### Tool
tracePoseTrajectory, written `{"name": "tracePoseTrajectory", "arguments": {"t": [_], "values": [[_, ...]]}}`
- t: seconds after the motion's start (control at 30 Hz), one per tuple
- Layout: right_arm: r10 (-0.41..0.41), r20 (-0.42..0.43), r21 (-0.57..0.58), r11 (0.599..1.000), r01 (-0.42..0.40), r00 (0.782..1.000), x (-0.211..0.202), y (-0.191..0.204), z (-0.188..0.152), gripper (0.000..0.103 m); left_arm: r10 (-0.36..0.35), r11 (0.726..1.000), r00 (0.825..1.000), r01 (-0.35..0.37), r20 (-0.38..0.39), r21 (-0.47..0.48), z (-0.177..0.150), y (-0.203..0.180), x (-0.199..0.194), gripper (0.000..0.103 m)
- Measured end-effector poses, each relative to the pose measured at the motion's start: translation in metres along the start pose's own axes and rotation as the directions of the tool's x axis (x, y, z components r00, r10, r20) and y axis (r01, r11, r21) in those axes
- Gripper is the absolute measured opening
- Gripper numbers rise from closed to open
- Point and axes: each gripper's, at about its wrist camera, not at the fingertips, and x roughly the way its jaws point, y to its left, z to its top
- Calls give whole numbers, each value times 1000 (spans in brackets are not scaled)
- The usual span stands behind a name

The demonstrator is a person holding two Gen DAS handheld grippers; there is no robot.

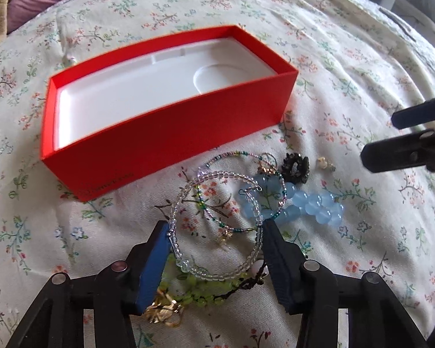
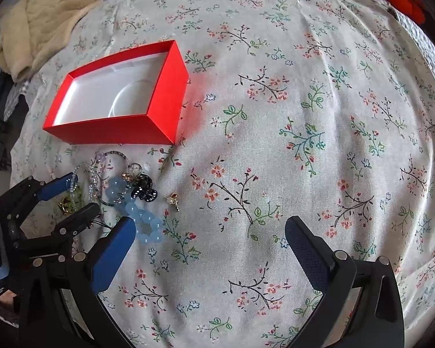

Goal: Organize jewelry
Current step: 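Move the left tool to the clear beaded bangle while the right tool approaches the thin beaded bracelet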

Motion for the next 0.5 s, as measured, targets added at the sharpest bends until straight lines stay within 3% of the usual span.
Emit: {"name": "tracePoseTrajectory", "arguments": {"t": [0.5], "values": [[29,69,-204,979,-15,997,14,69,11,103,93,990,996,-93,-9,-110,-13,45,-23,54]]}}
